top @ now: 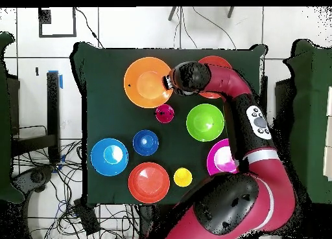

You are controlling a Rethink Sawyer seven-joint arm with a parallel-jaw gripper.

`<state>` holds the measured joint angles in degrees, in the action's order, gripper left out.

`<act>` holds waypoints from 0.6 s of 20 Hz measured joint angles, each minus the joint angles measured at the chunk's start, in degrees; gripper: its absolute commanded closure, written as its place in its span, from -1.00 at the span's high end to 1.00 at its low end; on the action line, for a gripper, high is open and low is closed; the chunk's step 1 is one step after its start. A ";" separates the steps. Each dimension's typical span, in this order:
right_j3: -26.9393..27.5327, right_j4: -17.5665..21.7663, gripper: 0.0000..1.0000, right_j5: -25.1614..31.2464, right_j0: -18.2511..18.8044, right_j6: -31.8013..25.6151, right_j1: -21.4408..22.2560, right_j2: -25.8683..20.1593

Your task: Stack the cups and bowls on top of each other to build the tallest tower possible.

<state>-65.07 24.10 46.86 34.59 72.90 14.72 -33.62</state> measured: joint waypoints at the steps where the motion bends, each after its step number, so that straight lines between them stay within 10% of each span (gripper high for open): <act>1: -0.20 0.05 -1.00 0.00 0.15 0.00 0.06 -0.04; 12: -2.09 0.26 -1.00 -0.01 1.41 0.00 0.74 -0.12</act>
<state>-67.16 24.36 46.85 36.00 72.90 15.45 -33.74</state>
